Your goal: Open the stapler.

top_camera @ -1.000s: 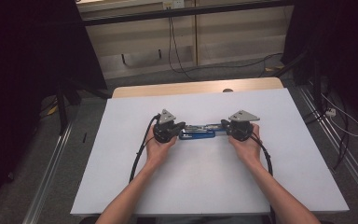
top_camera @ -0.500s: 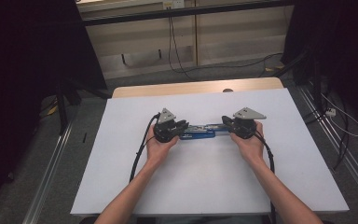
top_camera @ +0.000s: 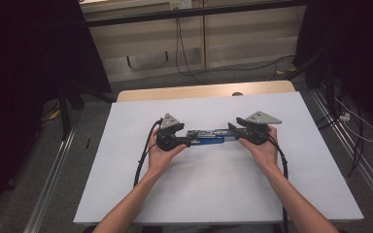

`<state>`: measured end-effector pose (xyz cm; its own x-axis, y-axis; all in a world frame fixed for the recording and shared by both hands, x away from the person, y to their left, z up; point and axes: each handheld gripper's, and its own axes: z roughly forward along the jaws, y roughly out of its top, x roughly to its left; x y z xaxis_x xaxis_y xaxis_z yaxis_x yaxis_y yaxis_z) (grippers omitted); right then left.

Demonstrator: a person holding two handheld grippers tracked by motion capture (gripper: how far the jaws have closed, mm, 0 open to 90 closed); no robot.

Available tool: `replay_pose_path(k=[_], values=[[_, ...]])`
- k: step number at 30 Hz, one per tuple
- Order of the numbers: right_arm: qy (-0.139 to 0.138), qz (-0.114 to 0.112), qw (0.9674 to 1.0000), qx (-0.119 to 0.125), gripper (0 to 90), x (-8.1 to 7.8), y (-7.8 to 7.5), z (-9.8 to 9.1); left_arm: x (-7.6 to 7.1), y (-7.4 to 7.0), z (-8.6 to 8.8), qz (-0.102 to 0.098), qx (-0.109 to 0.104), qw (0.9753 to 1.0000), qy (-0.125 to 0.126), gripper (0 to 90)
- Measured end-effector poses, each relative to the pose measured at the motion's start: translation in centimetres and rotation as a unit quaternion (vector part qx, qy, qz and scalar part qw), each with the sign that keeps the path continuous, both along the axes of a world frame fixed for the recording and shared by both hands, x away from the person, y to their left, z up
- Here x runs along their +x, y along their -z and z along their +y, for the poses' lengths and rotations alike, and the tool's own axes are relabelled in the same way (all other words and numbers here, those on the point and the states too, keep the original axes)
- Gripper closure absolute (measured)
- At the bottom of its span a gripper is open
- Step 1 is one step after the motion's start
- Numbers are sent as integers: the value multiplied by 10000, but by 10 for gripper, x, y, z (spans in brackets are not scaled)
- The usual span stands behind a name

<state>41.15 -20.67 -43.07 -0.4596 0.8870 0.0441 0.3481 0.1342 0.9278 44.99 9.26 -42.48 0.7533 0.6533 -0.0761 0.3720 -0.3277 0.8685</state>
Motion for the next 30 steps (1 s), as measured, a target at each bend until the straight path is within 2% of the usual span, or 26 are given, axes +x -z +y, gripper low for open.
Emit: replay_pose_path(k=[3,6,8,10,12,15,19,20,24,27,28,30], values=[[13,-20,10000,-47,426,-1,-1,1,-1,-1,2,-9,11,10000,-15,184],[41,-26,10000,-65,273,-1,-1,3,-2,-1,4,-48,66,9999,-75,96],[79,-13,10000,-29,205,-1,-1,3,-6,-1,6,-127,218,9996,-152,100],[122,-34,9999,-25,142,-1,-1,3,-10,-1,10,-226,192,9993,-221,99],[171,-48,9998,-60,100,-1,-1,4,-11,-2,14,-224,144,9993,-269,86],[129,-16,9999,-54,77,-2,-1,4,-13,-4,20,-255,37,9992,-299,61],[165,22,9999,-40,71,-6,-3,2,-21,-5,28,-408,-25,9990,-154,53],[181,11,9998,-30,63,-7,-3,1,-23,-5,30,-375,-5,9991,-189,53],[244,-65,9997,4,59,-11,-4,-6,-29,-6,38,-471,-49,9982,-355,53],[258,-86,9996,23,62,-14,-4,-8,-32,-6,43,-427,-20,9982,-414,53],[258,-97,9996,39,62,-16,-5,-9,-34,-5,47,-343,-100,9986,-399,53],[271,-126,9995,48,62,-17,-6,-9,-35,-4,48,-319,-86,9986,-412,53]])
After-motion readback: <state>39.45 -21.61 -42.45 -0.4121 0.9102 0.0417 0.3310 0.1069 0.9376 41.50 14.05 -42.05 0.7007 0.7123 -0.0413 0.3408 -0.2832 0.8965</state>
